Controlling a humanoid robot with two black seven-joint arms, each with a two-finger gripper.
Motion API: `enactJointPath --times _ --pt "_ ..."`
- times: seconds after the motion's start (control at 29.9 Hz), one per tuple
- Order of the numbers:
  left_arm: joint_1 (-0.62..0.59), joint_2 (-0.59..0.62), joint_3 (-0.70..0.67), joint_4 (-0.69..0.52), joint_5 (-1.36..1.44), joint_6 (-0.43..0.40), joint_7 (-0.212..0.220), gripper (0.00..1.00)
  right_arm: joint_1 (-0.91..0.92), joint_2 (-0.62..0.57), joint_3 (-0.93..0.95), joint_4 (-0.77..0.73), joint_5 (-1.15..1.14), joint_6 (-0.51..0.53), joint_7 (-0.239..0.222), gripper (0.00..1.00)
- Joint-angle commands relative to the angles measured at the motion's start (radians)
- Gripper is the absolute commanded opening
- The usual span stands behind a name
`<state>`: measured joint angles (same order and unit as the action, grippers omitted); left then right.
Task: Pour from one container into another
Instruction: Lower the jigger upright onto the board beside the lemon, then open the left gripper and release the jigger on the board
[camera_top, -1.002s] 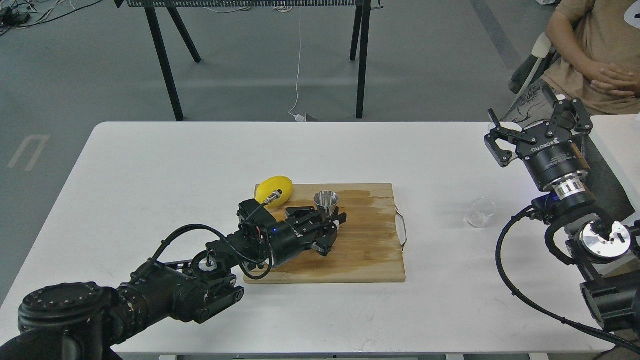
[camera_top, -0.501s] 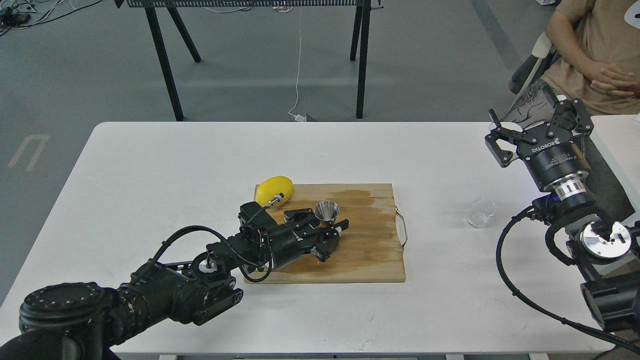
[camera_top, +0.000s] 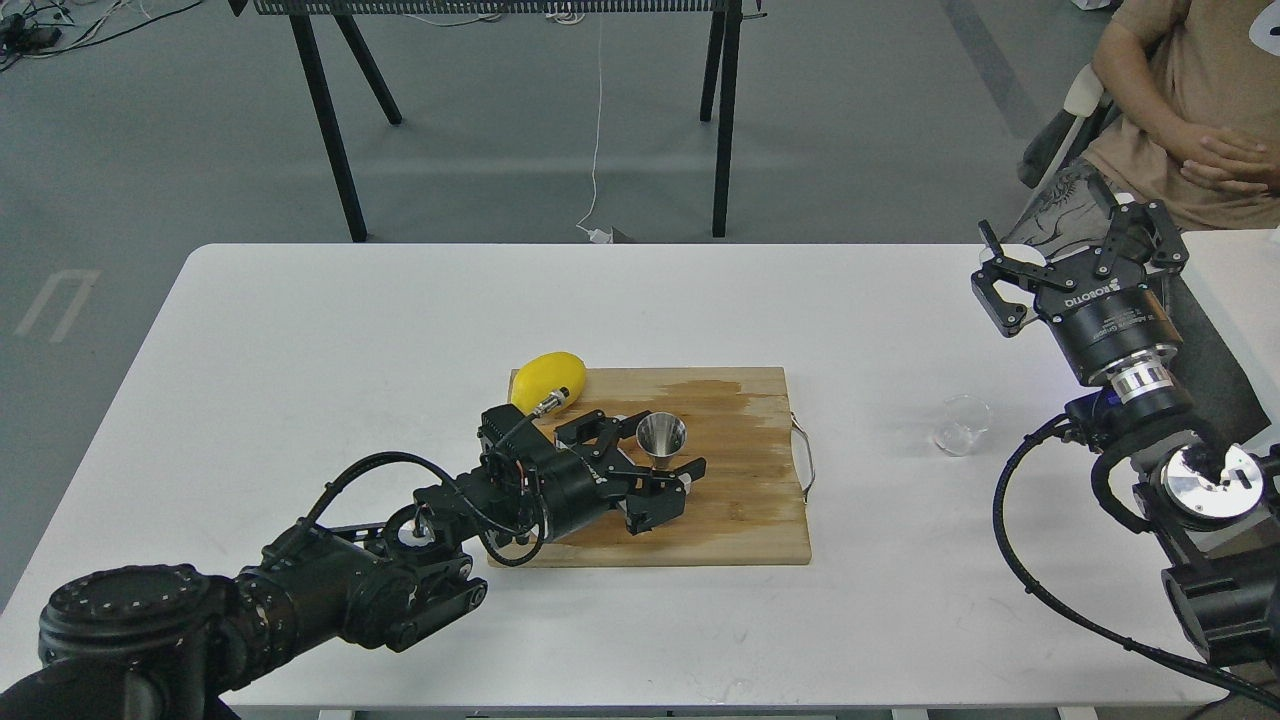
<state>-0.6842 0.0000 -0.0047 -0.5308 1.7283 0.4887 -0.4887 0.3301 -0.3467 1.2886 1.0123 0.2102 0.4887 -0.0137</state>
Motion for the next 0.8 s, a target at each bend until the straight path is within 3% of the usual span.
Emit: enactJointPath --times 0.0,0.77 --pt "0.012 0.000 0.000 0.000 0.000 0.000 0.000 0.95 0.000 0.000 0.000 -0.001 0.000 0.000 0.000 0.99" --pt "0.041 0.000 0.000 -0.015 0.000 0.000 0.000 0.95 -0.006 0.000 0.000 -0.001 0.000 0.000 0.000 0.99"
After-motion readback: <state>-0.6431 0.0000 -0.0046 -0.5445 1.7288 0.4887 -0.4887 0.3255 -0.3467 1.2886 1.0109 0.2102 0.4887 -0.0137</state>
